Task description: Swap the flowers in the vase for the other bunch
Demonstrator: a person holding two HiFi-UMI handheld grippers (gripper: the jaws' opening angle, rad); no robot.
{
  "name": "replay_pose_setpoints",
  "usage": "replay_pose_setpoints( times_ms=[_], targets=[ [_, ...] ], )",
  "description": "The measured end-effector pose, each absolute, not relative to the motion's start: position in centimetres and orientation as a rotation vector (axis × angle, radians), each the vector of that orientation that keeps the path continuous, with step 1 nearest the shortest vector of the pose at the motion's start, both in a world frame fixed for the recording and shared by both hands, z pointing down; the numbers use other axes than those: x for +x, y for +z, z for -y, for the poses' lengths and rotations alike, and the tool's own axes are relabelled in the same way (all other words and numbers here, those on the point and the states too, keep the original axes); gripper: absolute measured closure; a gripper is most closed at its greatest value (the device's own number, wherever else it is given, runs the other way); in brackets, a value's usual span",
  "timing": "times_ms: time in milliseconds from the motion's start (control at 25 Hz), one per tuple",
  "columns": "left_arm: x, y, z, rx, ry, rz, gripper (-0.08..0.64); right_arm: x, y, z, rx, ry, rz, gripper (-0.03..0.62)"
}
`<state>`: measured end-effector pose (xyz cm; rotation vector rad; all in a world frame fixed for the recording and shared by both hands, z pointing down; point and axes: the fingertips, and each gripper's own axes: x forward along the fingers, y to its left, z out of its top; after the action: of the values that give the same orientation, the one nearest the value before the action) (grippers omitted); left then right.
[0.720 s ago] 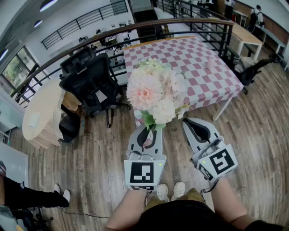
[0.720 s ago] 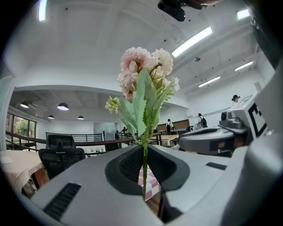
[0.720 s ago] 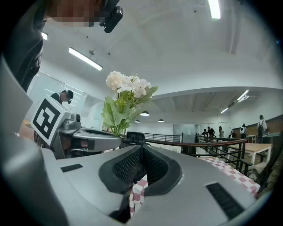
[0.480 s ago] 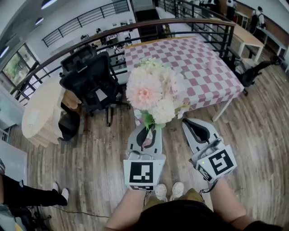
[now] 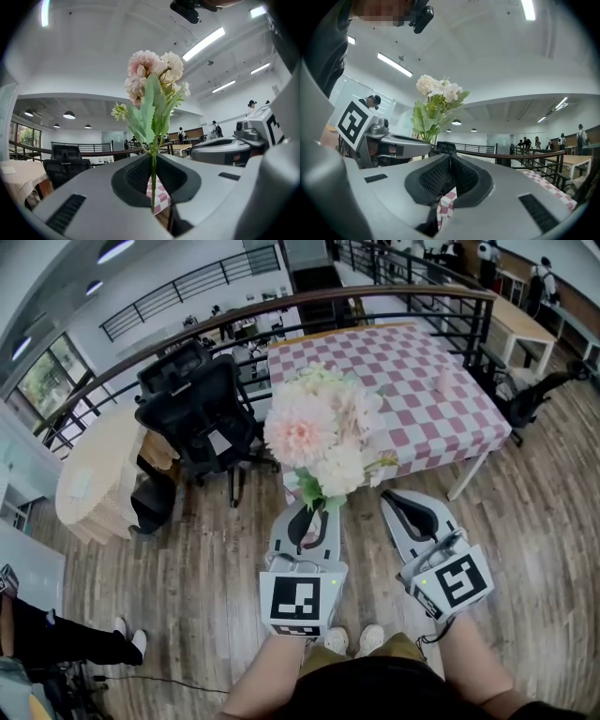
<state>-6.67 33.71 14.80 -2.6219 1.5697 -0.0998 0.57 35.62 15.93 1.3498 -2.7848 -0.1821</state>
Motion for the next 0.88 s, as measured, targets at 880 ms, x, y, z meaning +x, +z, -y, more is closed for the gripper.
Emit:
replay_pose_setpoints(
  times_ms=[880],
  targets=[
    [-2.6, 15.0, -36.8, -2.59, -0.112, -1.597, 0.525, 4.3, 16.5, -38.9, 1.29, -0.21, 2.848, 0.555]
  ],
)
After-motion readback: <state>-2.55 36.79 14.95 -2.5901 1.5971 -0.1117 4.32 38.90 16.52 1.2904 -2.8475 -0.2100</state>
